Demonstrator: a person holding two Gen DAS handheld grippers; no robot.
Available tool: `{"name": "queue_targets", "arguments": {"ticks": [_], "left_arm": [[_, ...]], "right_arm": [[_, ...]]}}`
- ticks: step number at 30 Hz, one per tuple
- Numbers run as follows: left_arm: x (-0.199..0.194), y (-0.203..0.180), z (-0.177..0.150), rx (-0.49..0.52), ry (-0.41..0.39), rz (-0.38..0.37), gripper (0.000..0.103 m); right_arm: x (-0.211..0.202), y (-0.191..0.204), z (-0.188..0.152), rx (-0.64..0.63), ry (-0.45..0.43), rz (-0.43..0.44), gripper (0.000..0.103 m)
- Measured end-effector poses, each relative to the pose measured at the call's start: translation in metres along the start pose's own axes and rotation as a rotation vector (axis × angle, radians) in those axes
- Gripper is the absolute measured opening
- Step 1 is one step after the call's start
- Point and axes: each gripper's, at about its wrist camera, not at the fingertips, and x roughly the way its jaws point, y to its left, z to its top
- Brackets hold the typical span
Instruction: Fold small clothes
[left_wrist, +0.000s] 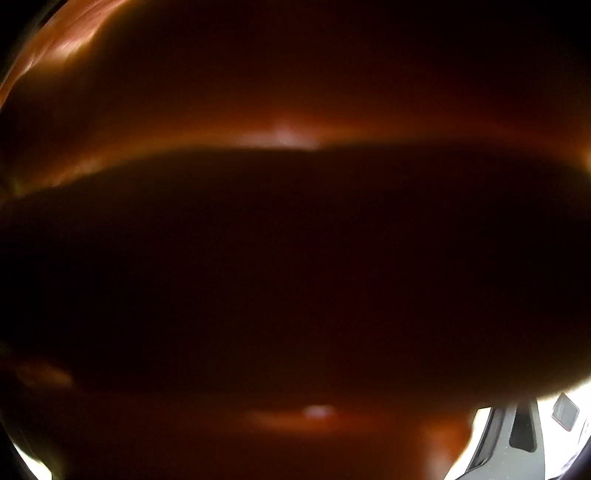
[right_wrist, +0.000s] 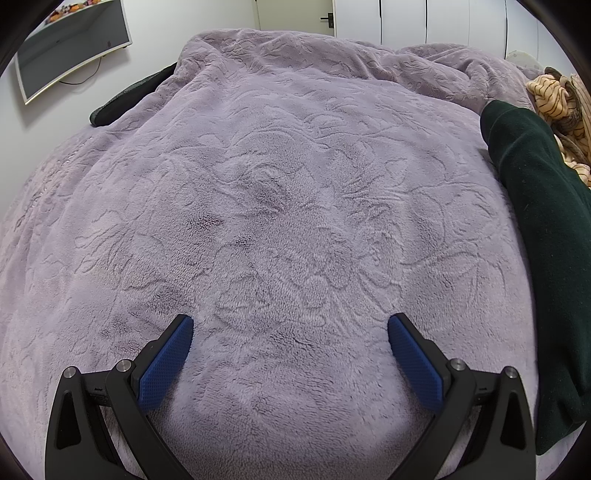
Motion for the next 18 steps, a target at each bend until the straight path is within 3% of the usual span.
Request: {"name": "queue_targets", "arguments": {"ticks": [18], "left_arm": [[0.005,-0.02,0.01,-0.029,-0.001,-0.03,0.103]], "right_arm": [[0.0,0.0,0.0,0.0,0.0,0.0,0.103]]}}
